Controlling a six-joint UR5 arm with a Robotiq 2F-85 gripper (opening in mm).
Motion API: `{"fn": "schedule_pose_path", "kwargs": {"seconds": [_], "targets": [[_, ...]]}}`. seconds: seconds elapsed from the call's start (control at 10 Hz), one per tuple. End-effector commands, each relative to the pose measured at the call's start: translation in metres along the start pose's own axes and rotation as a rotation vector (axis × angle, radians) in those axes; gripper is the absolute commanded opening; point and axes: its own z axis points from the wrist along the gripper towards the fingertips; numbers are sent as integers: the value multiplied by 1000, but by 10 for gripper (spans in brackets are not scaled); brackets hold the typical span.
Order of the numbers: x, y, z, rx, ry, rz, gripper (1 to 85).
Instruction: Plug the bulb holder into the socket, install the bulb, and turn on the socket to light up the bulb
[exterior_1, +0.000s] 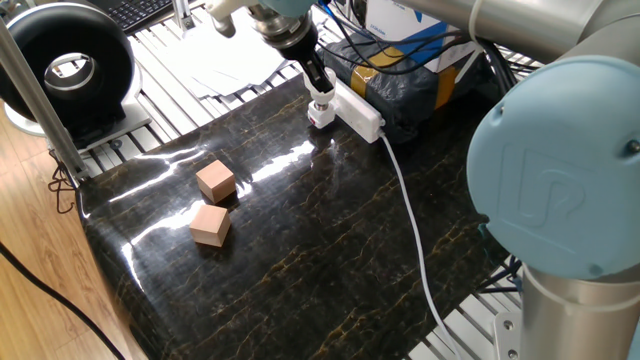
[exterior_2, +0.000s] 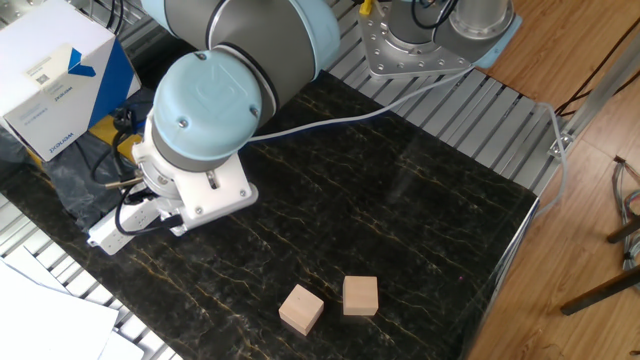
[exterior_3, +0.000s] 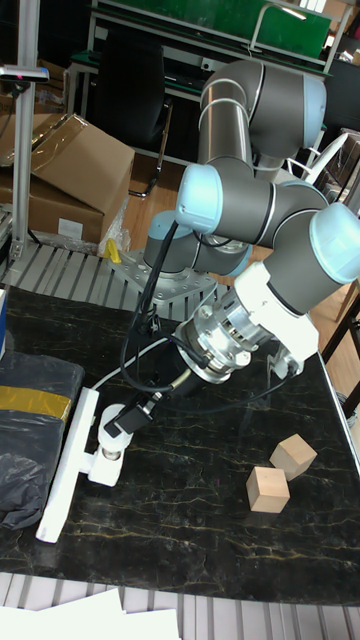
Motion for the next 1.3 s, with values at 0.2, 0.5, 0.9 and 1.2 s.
{"fn": "schedule_pose_path", "kwargs": {"seconds": [0.2, 0.5, 0.9, 1.2], "targets": [[3, -5, -4, -6, 4, 3, 247], [5, -7, -3, 4, 18, 32, 247], [-5, 0, 1, -11, 2, 57, 240], [-6, 2, 1, -14, 8, 55, 240]]}}
